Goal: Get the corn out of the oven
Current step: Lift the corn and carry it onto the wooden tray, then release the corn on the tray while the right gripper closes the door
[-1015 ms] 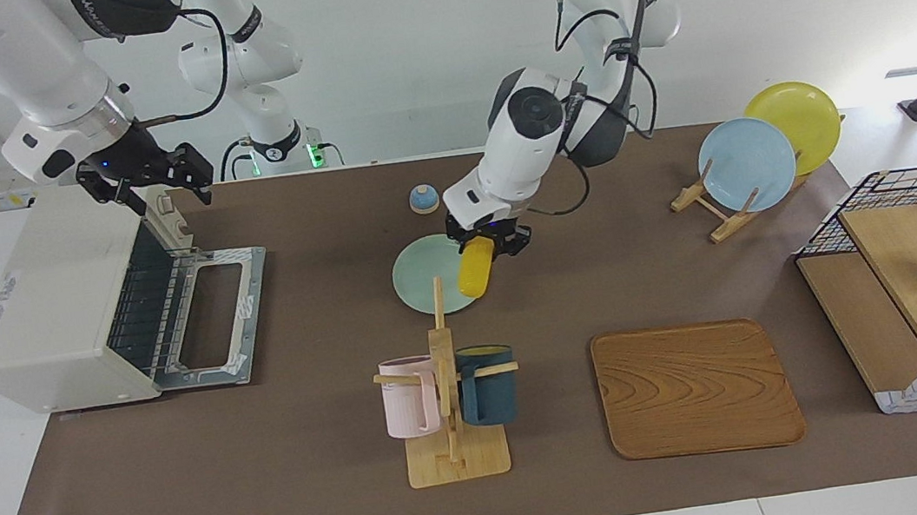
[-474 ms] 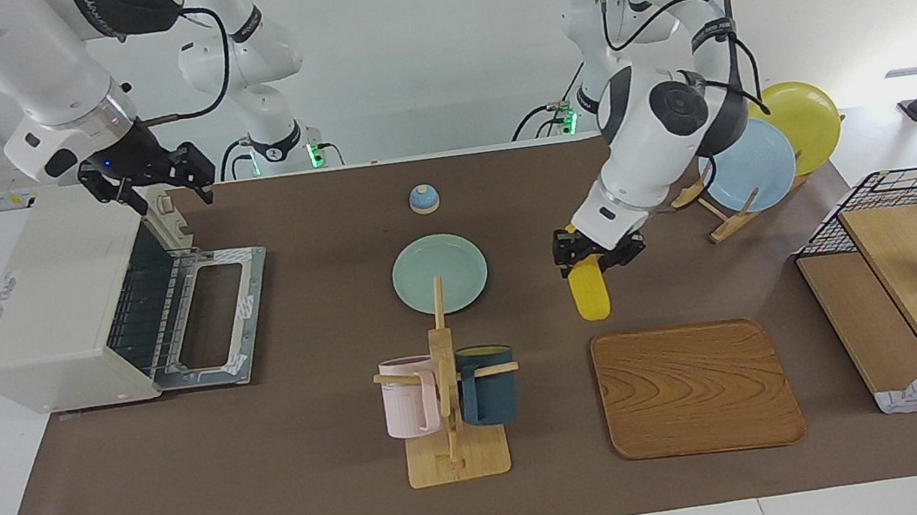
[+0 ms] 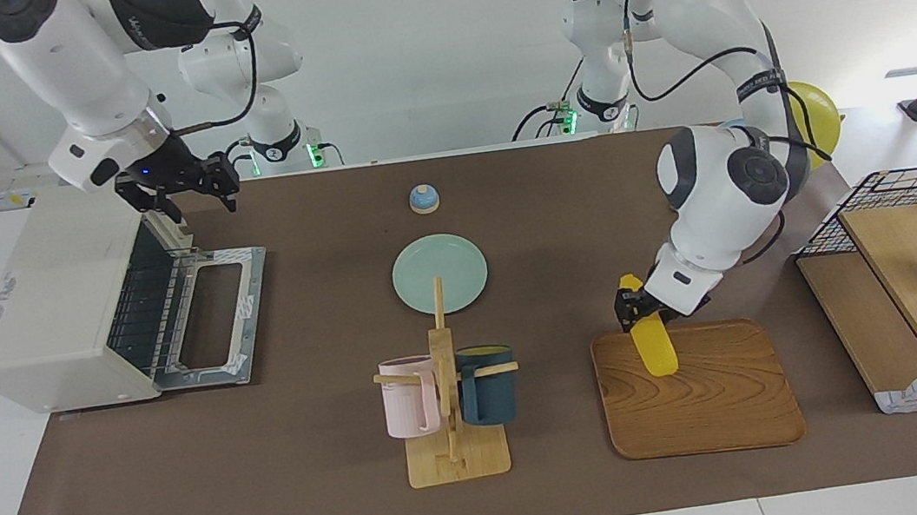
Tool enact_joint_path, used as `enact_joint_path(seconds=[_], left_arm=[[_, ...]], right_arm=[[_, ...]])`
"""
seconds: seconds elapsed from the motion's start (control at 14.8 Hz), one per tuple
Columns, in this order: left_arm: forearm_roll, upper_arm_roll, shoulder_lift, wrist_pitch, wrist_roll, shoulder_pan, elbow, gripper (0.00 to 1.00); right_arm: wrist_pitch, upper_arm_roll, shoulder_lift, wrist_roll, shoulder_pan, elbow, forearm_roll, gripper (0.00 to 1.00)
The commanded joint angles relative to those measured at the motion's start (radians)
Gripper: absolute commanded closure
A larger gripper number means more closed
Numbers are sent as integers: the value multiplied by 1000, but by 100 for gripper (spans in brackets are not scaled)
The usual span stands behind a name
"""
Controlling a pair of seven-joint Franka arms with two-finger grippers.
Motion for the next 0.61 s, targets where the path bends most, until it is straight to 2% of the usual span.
enact_joint_path(seconds=[0.0,0.14,0.27,0.41,0.54], left_arm=[[25,-8,150,-34,6,31,210,100],[28,-8,172,6,11,33,206,100],[57,-8,175,35,20,36,178,100],[59,-8,173,86,22,24,129,100],[53,-10,172,112,22,25,117,100]], right_arm=[[139,4,-142,3,9,-272,0,100],[315,4,-153,6,19,-399,-4,100],[446,4,-74,98,72,-460,-27,100],[477,4,-14,211,121,-461,-81,100],[498,4,3,252,141,-479,-135,100]])
